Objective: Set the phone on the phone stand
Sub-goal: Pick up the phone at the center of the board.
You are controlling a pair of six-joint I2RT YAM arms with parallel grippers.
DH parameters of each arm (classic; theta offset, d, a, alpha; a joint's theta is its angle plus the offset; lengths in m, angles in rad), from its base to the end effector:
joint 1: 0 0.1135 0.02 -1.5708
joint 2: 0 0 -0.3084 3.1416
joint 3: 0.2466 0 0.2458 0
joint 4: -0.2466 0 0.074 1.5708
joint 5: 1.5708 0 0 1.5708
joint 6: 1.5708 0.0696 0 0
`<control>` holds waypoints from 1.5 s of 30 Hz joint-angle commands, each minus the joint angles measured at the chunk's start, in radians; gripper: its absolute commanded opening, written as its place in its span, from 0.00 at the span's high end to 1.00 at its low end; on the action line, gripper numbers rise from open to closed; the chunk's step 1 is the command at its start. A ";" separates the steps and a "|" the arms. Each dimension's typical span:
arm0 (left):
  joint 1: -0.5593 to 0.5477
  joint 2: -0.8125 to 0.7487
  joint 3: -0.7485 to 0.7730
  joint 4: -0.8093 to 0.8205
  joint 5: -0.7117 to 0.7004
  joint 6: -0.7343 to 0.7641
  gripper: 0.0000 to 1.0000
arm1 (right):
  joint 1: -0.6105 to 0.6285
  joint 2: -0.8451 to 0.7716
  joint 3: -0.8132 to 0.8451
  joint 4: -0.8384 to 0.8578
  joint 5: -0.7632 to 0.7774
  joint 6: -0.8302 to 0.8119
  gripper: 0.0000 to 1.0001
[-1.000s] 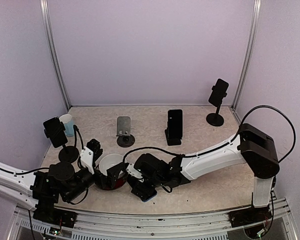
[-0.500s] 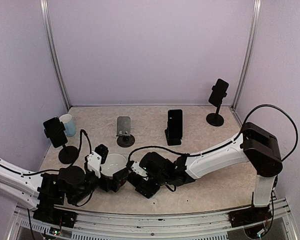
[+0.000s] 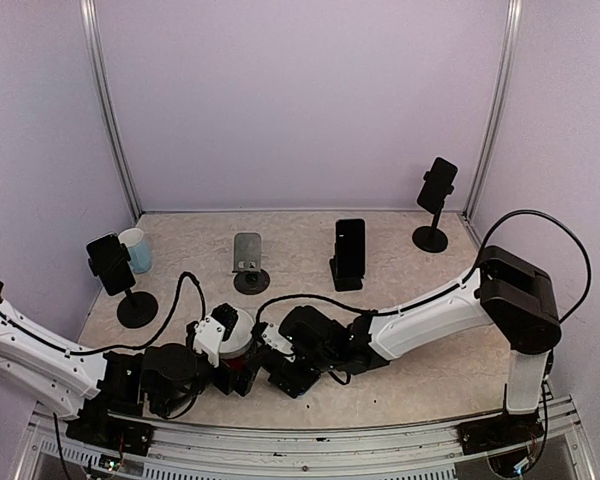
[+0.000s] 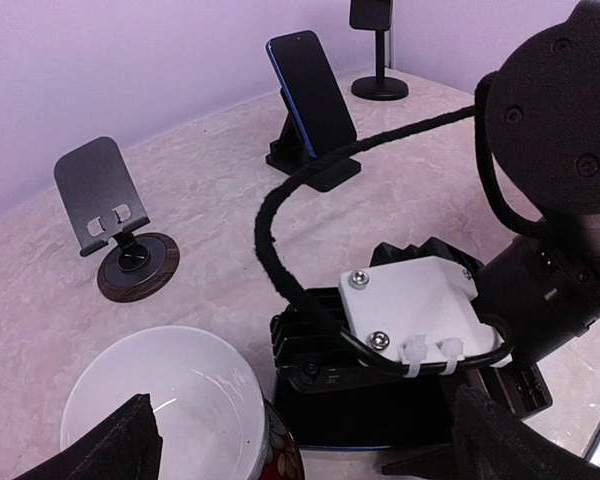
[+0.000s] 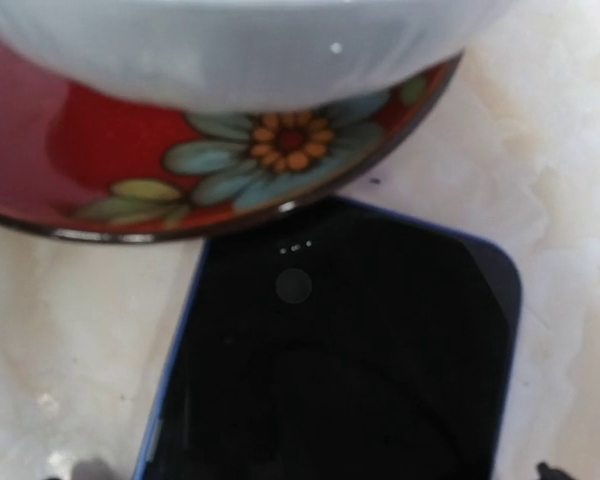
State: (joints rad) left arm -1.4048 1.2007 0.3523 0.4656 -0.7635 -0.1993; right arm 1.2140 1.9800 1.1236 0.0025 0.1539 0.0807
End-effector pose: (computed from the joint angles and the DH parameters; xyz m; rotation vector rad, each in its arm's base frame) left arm 0.0849 -0.2153 0.2154 0.6169 1.7550 -0.3705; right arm 0.1630 0.4067 0.1480 -1.2560 2.1060 0.4030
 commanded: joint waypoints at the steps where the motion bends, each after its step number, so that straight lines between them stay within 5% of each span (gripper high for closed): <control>1: -0.007 -0.027 0.024 0.039 -0.012 0.009 0.01 | -0.008 -0.001 -0.036 -0.112 0.042 -0.016 0.00; 20: -0.006 -0.337 -0.059 0.018 -0.016 0.038 0.01 | -0.042 -0.048 -0.045 -0.146 -0.042 -0.027 0.00; 45: -0.004 -0.324 -0.046 0.035 -0.018 0.073 0.01 | -0.149 0.105 0.013 -0.216 -0.273 -0.022 0.00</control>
State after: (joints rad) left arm -1.4052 0.8764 0.2996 0.4824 -0.7719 -0.1493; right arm 1.0962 1.9911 1.1679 -0.1009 -0.0425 0.0299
